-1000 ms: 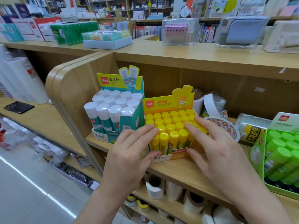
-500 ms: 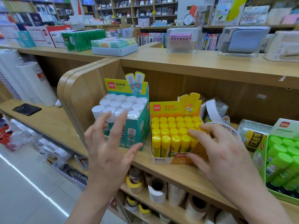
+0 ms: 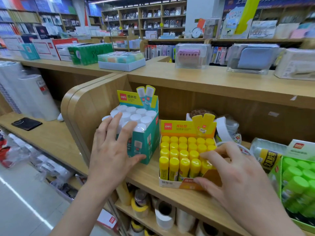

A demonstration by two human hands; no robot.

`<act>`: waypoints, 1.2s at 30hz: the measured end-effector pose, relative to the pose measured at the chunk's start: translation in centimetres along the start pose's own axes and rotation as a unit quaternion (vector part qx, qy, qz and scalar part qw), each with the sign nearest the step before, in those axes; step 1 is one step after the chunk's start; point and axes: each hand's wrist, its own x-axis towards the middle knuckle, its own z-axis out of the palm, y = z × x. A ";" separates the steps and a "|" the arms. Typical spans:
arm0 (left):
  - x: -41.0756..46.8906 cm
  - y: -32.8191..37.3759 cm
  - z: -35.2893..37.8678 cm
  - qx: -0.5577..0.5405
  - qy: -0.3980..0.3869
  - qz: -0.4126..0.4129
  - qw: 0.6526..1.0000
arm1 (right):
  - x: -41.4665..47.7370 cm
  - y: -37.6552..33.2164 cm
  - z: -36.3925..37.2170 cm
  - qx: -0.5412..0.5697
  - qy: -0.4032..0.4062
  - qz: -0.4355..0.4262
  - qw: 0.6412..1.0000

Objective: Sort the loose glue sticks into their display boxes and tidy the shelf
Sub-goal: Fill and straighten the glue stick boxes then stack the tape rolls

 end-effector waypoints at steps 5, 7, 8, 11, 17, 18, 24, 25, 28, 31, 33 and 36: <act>1.3 1.1 0.1 -0.043 -0.019 0.000 0.999 | 0.2 0.3 -0.4 -0.014 0.003 -0.001 1.000; 1.5 0.9 0.5 -0.028 -0.027 0.016 0.999 | 0.2 0.5 -0.5 -0.010 0.010 -0.004 1.000; 1.6 0.7 0.6 -0.030 -0.028 0.017 0.999 | 0.2 0.5 -0.5 -0.007 0.012 -0.007 1.000; 1.9 0.1 0.6 -0.027 -0.026 0.003 0.999 | 0.2 0.7 -0.7 0.001 0.016 -0.016 1.000; 2.1 0.2 0.1 0.039 0.001 0.017 0.999 | 0.2 1.1 -0.4 0.033 0.021 -0.037 0.999; 2.1 0.3 0.1 0.041 -0.002 0.012 0.999 | 0.3 1.2 -0.4 0.040 0.022 -0.035 0.998; 2.4 1.5 0.2 0.074 -0.022 -0.032 0.997 | 0.7 1.4 0.1 0.075 0.021 -0.022 0.997; 2.4 1.8 0.0 0.081 -0.020 -0.039 0.996 | 0.9 1.6 -0.1 0.087 0.022 -0.022 0.996; 1.3 3.3 -1.2 0.047 0.048 0.019 0.998 | 1.9 2.1 -1.5 0.141 0.036 -0.012 0.989; -0.7 7.0 -2.7 -0.214 -0.009 0.067 0.974 | 4.4 2.0 -3.0 0.143 0.035 -0.021 0.989; -1.5 8.9 -2.3 -0.287 -0.109 0.084 0.948 | 6.6 1.7 -3.3 0.102 -0.016 -0.045 0.994; -1.9 9.1 -0.3 -0.209 -0.114 0.140 0.961 | 9.2 1.5 -2.8 0.023 -0.136 -0.074 0.988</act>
